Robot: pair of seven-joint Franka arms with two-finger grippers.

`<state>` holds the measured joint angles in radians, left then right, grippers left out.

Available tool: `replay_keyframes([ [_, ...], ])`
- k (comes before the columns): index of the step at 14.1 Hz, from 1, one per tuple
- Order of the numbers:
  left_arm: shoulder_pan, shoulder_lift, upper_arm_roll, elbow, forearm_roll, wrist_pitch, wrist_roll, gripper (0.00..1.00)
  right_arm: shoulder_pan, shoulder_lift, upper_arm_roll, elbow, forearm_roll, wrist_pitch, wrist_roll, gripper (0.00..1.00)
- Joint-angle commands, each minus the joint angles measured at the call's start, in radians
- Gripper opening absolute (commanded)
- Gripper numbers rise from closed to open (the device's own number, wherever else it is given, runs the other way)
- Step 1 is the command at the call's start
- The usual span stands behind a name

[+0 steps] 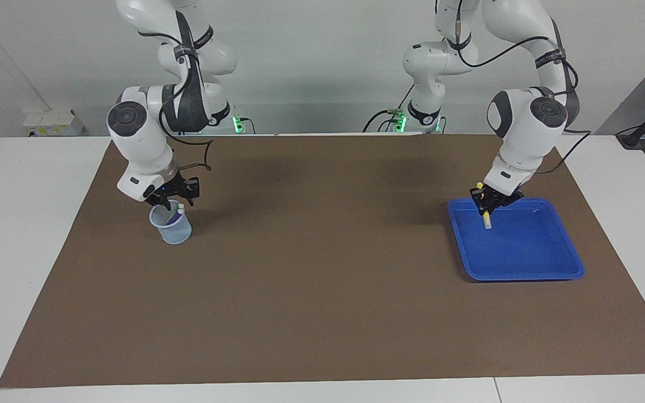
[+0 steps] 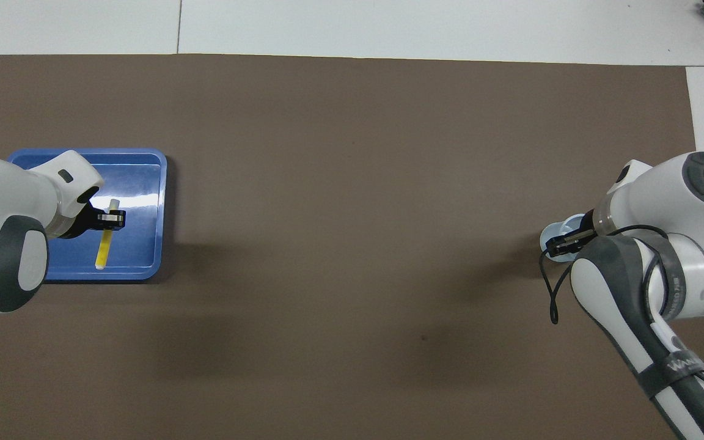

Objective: Right arm passes pens to left for tray arrangement

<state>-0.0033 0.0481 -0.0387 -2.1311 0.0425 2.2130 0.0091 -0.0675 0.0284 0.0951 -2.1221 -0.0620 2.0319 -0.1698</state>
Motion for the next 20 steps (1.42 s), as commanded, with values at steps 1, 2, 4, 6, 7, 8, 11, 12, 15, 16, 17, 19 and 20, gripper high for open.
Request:
replay_keyframes([
  [1,0.016,0.068,-0.010,0.030,0.020,0.048,0.009,0.00,-0.026,0.002,0.012,-0.013,-0.015,0.027,0.006,0.45],
  [2,0.016,0.087,-0.010,0.030,0.020,0.071,0.008,0.00,-0.026,0.002,0.012,-0.013,-0.015,0.027,0.006,0.40],
  [4,0.014,0.128,-0.010,0.034,0.020,0.114,0.006,0.00,-0.026,0.002,0.012,-0.013,-0.015,0.022,0.006,0.28],
  [6,0.016,0.153,-0.010,0.045,0.020,0.128,0.006,0.00,-0.032,0.002,0.012,-0.015,-0.015,0.018,0.003,0.17],
  [7,0.016,0.167,-0.010,0.048,0.020,0.135,0.006,0.00,-0.032,0.002,0.012,-0.015,-0.015,0.011,-0.003,0.08],
  [8,0.016,0.180,-0.010,0.050,0.020,0.155,0.005,0.00,-0.034,0.002,0.012,-0.010,-0.015,0.002,-0.013,0.00],
  [11,0.017,0.214,-0.009,0.050,0.022,0.195,0.005,0.00,-0.041,0.001,0.011,0.019,-0.018,-0.041,-0.056,0.00],
  [12,0.017,0.216,-0.009,0.050,0.022,0.201,0.006,0.00,-0.041,0.001,0.011,0.037,-0.027,-0.067,-0.071,0.00],
  [15,0.016,0.222,-0.009,0.048,0.045,0.203,0.015,0.00,-0.040,-0.007,0.012,0.105,-0.074,-0.136,-0.120,0.00],
  [16,0.016,0.222,-0.010,0.048,0.065,0.202,0.018,0.00,-0.038,-0.010,0.012,0.122,-0.076,-0.153,-0.143,0.00],
  [17,0.014,0.222,-0.010,0.050,0.065,0.198,0.020,0.00,-0.034,-0.011,0.012,0.145,-0.078,-0.176,-0.154,0.00],
  [19,0.010,0.222,-0.012,0.065,0.062,0.183,0.017,0.16,-0.026,-0.011,0.015,0.206,-0.084,-0.249,-0.158,0.00],
  [20,0.003,0.223,-0.013,0.068,0.054,0.177,0.006,0.24,-0.020,-0.011,0.017,0.235,-0.084,-0.275,-0.168,0.00],
])
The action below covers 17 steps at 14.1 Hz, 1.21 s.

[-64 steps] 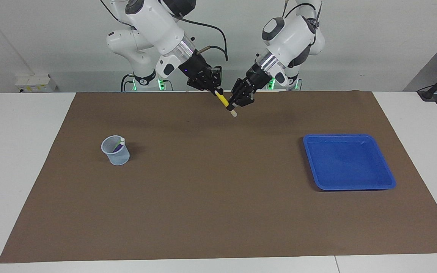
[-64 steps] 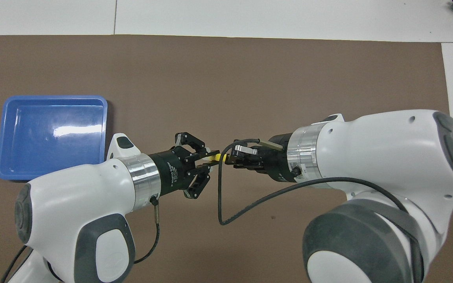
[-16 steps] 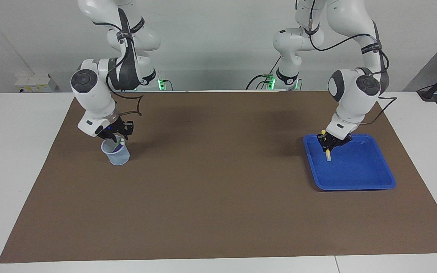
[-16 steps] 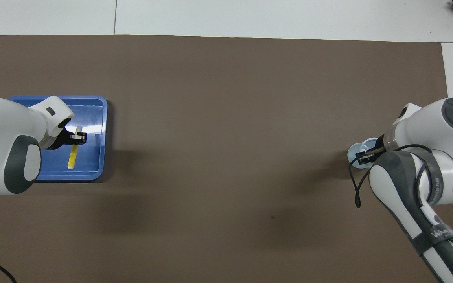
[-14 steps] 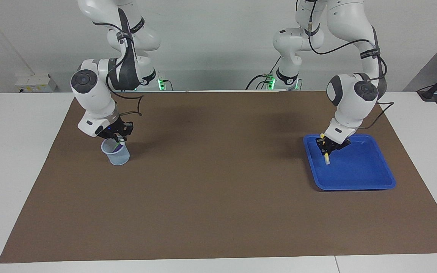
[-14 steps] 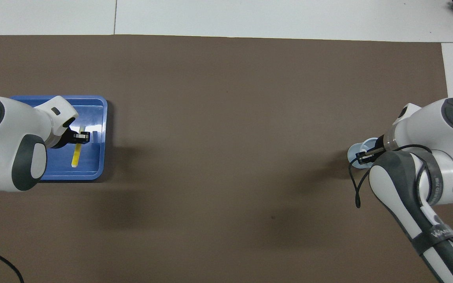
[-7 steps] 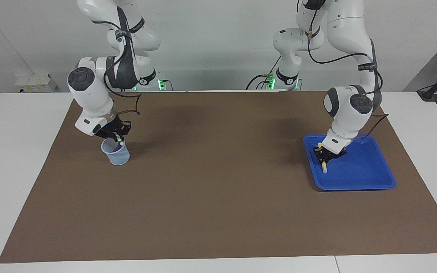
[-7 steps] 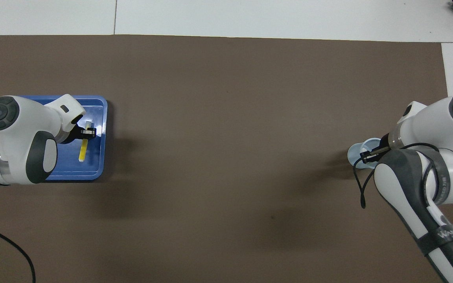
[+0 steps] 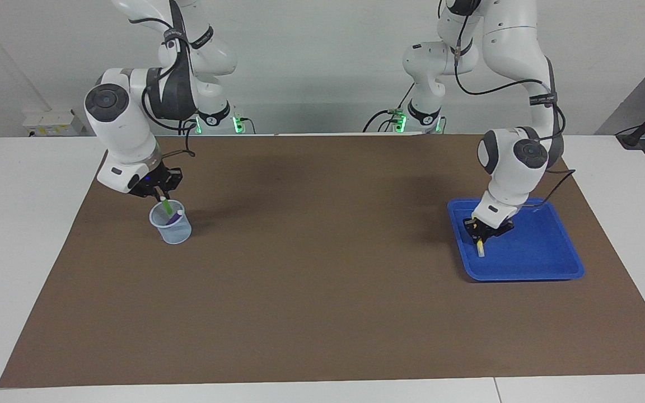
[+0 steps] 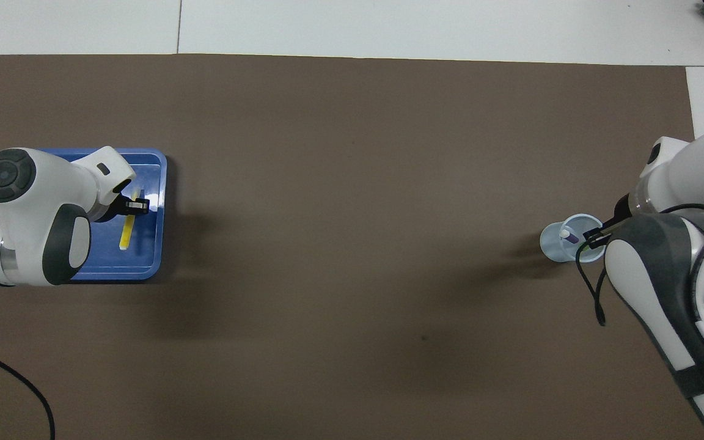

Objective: Right arm passes pens to left for tray arrangement

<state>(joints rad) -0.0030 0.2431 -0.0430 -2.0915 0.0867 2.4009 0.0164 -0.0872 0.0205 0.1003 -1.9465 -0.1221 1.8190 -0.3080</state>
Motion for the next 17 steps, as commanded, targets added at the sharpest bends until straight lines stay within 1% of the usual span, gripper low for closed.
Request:
replay_keyframes([
  [1,-0.003,0.028,-0.008,0.031,0.007,-0.011,-0.001,0.38,0.000,-0.002,0.015,0.092,-0.024,-0.088,-0.054,0.00],
  [2,-0.005,0.028,-0.009,0.033,0.007,-0.009,-0.001,0.45,0.004,-0.002,0.016,0.124,-0.024,-0.117,-0.068,0.00],
  [3,-0.005,0.030,-0.011,0.033,0.007,-0.008,-0.001,0.55,0.023,-0.001,0.019,0.159,-0.021,-0.154,-0.069,0.00],
  [5,-0.005,0.031,-0.011,0.045,0.004,-0.012,-0.001,0.60,0.040,-0.007,0.024,0.207,-0.004,-0.205,-0.069,0.00],
  [6,-0.005,0.031,-0.011,0.048,-0.002,-0.014,-0.003,0.64,0.041,-0.011,0.035,0.221,0.013,-0.216,-0.068,0.00],
  [8,-0.005,0.033,-0.011,0.071,-0.077,-0.043,-0.003,0.74,0.043,-0.017,0.045,0.233,0.074,-0.221,-0.056,0.00],
  [10,-0.003,0.036,-0.011,0.129,-0.140,-0.121,-0.004,0.75,0.043,-0.021,0.056,0.233,0.126,-0.221,-0.030,0.00],
  [12,-0.003,0.047,-0.011,0.215,-0.166,-0.253,-0.012,0.80,0.043,-0.027,0.085,0.235,0.205,-0.219,0.065,0.00],
  [13,-0.005,0.045,-0.009,0.243,-0.168,-0.299,-0.027,0.85,0.043,-0.028,0.105,0.235,0.247,-0.216,0.122,0.00],
  [14,-0.005,0.045,-0.011,0.263,-0.168,-0.327,-0.056,0.92,0.043,-0.031,0.122,0.235,0.292,-0.211,0.183,0.00],
  [16,-0.009,0.036,-0.017,0.292,-0.173,-0.376,-0.105,0.93,0.043,-0.036,0.133,0.233,0.396,-0.198,0.289,0.00],
  [17,-0.018,0.033,-0.015,0.312,-0.197,-0.406,-0.128,0.93,0.044,-0.036,0.136,0.228,0.438,-0.170,0.329,0.00],
])
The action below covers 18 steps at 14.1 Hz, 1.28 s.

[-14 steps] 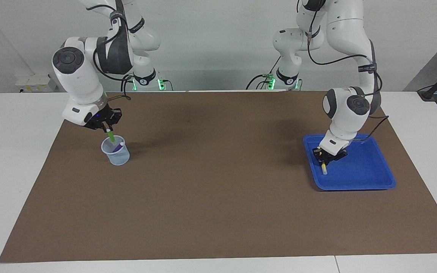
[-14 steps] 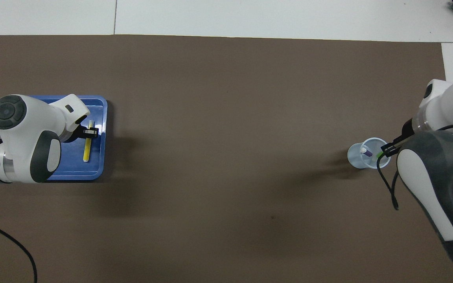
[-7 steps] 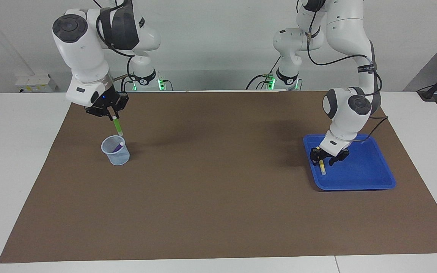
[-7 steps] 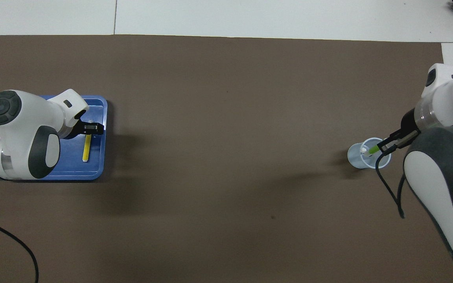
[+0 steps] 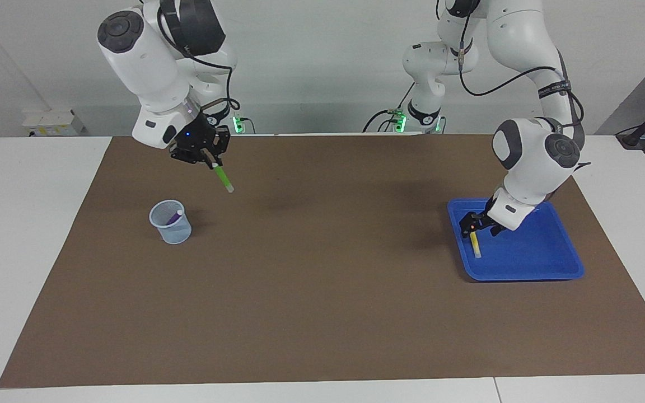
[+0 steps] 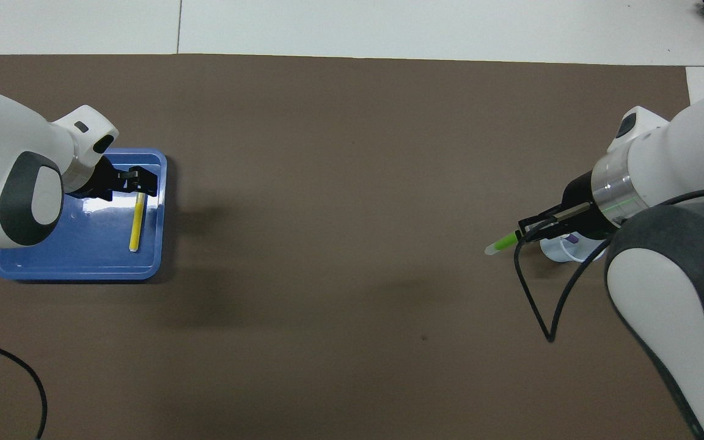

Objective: Right arm passes pens to left for tray arrangement
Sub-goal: 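Lift the green pen from the cup with the right gripper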

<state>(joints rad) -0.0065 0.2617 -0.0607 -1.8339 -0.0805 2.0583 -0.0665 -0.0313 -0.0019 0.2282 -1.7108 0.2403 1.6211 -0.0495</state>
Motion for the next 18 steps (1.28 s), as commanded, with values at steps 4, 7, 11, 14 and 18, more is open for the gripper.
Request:
replay_keyframes([
  [4,-0.015,-0.018,-0.010,0.137,-0.137,-0.199,-0.255,0.93,-0.012,-0.023,0.089,-0.039,0.183,0.152,0.238,0.00],
  [7,-0.015,-0.077,-0.011,0.133,-0.252,-0.236,-0.418,0.92,-0.012,-0.059,0.166,-0.133,0.220,0.328,0.316,0.00],
  [11,-0.017,-0.131,-0.014,0.124,-0.424,-0.256,-0.807,0.91,0.014,-0.084,0.195,-0.204,0.295,0.477,0.319,0.00],
  [14,-0.032,-0.157,-0.022,0.113,-0.488,-0.239,-1.018,0.91,0.092,-0.087,0.195,-0.242,0.300,0.607,0.388,0.00],
  [18,-0.065,-0.205,-0.024,0.050,-0.577,-0.170,-1.223,0.90,0.189,-0.093,0.195,-0.270,0.304,0.756,0.589,0.00],
])
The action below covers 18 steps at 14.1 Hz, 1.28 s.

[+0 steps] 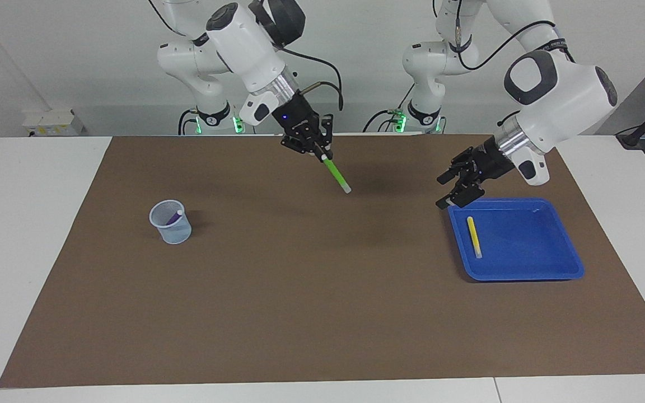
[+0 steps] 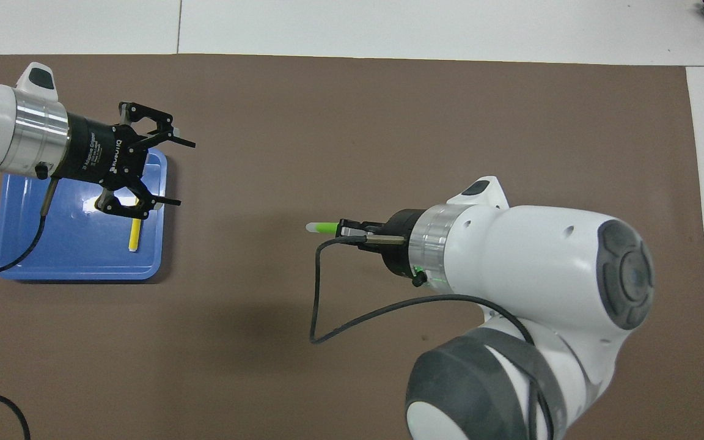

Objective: Right arm passes pens to left for tray arrangement
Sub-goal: 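Bring the green pen to the left gripper and close the left gripper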

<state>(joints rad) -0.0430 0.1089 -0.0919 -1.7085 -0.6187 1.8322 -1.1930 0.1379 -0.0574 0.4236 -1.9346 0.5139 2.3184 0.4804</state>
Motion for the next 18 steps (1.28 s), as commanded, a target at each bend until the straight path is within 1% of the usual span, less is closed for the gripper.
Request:
replay_keyframes([
  [1,-0.053,-0.069,0.008,-0.104,-0.053,0.073,-0.117,0.89,0.038,-0.036,0.000,-0.047,0.031,0.088,0.096,0.00],
  [3,-0.092,-0.118,0.009,-0.187,-0.099,0.143,-0.143,0.88,0.081,-0.022,0.000,-0.049,0.031,0.154,0.168,0.00],
  [5,-0.127,-0.179,0.008,-0.279,-0.148,0.234,-0.178,0.88,0.106,-0.016,0.000,-0.047,0.031,0.168,0.217,0.00],
  [6,-0.147,-0.202,0.009,-0.308,-0.156,0.255,-0.198,0.88,0.108,-0.016,0.000,-0.049,0.031,0.171,0.225,0.00],
  [10,-0.181,-0.271,0.009,-0.373,-0.156,0.256,-0.275,0.88,0.106,-0.015,0.000,-0.049,0.032,0.170,0.230,0.00],
  [12,-0.222,-0.278,0.009,-0.394,-0.156,0.300,-0.347,0.88,0.106,-0.015,0.000,-0.049,0.032,0.168,0.236,0.00],
  [14,-0.276,-0.291,0.009,-0.437,-0.156,0.392,-0.428,0.89,0.106,-0.015,0.000,-0.049,0.032,0.168,0.236,0.00],
  [16,-0.325,-0.310,0.008,-0.485,-0.156,0.456,-0.450,0.89,0.106,-0.013,0.000,-0.049,0.032,0.168,0.236,0.00],
  [17,-0.339,-0.314,0.008,-0.499,-0.156,0.467,-0.456,0.89,0.106,-0.013,0.000,-0.049,0.032,0.168,0.236,0.00],
  [18,-0.342,-0.316,0.008,-0.499,-0.156,0.466,-0.459,0.86,0.106,-0.013,0.000,-0.049,0.032,0.168,0.236,0.00],
])
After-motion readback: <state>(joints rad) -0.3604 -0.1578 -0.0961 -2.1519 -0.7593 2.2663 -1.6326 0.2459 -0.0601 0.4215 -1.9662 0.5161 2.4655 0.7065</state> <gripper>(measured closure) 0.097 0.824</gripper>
